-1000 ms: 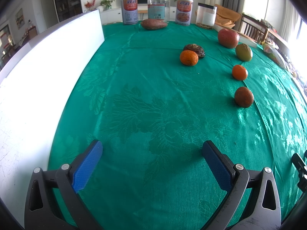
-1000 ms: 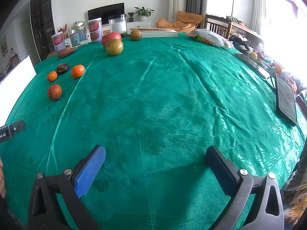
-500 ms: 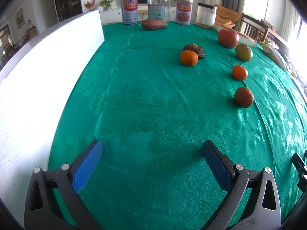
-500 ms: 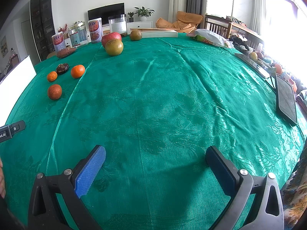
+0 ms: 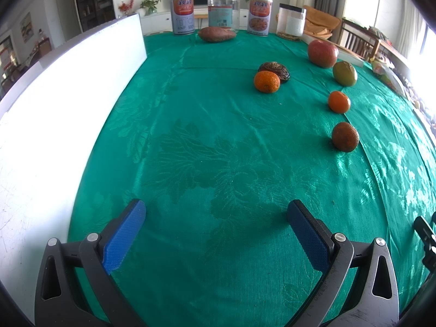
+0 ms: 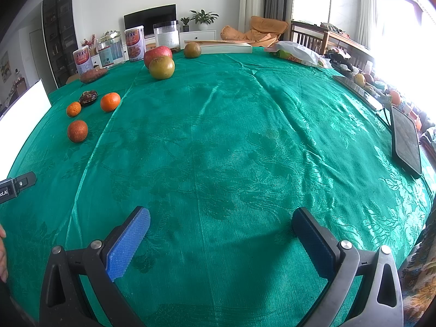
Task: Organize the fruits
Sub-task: 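Reach the left tool to a tangerine and close on it, then open the left tool over the tangerine while the right tool grasps a brown pear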
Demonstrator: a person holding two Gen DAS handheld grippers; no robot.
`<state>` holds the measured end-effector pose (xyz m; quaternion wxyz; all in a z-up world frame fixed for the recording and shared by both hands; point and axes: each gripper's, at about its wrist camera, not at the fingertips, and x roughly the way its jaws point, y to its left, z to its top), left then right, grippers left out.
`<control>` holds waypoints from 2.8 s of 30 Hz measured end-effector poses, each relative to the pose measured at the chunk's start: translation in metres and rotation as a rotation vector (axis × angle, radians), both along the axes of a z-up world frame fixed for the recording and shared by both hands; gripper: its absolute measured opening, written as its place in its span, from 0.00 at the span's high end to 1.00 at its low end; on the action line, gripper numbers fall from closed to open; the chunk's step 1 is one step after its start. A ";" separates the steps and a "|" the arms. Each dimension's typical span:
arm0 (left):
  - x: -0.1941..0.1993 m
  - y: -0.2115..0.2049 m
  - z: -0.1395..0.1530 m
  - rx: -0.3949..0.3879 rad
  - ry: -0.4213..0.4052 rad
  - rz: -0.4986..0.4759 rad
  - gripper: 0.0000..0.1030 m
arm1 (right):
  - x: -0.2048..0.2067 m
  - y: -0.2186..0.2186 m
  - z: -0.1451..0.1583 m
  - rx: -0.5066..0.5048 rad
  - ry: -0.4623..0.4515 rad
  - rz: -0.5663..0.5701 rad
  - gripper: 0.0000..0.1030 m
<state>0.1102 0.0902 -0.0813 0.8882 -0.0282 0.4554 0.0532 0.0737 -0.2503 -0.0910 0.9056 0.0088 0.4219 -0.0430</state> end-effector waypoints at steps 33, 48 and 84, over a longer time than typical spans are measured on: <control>0.052 -0.011 0.033 -0.019 -0.012 -0.183 0.71 | 0.001 0.002 0.000 0.001 0.002 -0.002 0.00; -0.006 -0.002 0.004 0.014 -0.005 -0.103 0.08 | 0.000 0.004 0.000 -0.001 -0.004 0.008 0.00; -0.007 0.002 0.000 0.003 -0.012 -0.064 0.01 | 0.297 0.068 0.019 0.127 0.278 0.124 0.50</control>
